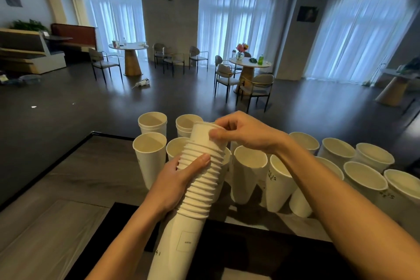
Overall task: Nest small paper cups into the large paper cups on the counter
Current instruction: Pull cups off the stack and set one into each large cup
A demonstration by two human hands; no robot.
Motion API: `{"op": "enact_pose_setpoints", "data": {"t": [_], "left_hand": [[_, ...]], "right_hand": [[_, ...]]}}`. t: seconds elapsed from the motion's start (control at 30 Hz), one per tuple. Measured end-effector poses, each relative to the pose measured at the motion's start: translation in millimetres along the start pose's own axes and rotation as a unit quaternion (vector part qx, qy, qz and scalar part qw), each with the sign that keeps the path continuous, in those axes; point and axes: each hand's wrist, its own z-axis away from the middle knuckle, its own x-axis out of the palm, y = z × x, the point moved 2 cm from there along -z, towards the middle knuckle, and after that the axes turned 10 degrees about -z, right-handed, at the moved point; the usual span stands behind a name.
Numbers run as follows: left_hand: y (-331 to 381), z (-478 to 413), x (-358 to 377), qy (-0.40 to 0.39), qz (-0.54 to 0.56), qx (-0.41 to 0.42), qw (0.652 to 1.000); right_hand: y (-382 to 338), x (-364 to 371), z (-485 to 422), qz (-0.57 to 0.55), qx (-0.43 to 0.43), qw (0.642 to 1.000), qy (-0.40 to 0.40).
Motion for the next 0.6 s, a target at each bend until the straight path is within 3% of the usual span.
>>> {"op": "enact_pose_setpoints", "data": {"t": [0.13, 0.3, 0.43, 0.53, 0.6], "left_hand": [[-1.4, -2.4, -0.1, 0.005, -0.006, -0.021, 1.0], [-2.2, -2.9, -5.7, 0.015, -0.008, -0.026, 1.0], [0.7, -2.8, -7.5, 0.011, 0.002, -0.021, 1.0], [4.7, -4.0, -7.5, 0.011, 0.01, -0.014, 1.0], [6.7, -4.9, -7.5, 0.011, 0.012, -0.013, 1.0]], "right_hand": [[-6.5, -21.5, -4.3, 0.001, -0.034, 0.982, 0.184], [-5.7, -51.2, -17.0, 0.001, -0.124, 0.925, 0.36], [13.1, -47.9, -30.1, 0.145, -0.163, 0.893, 0.393], [30.4, -45.2, -40.2, 0.314, -0.159, 0.862, 0.365], [38.4, -43.9, -46.0, 0.364, -0.153, 0.856, 0.334]]}}
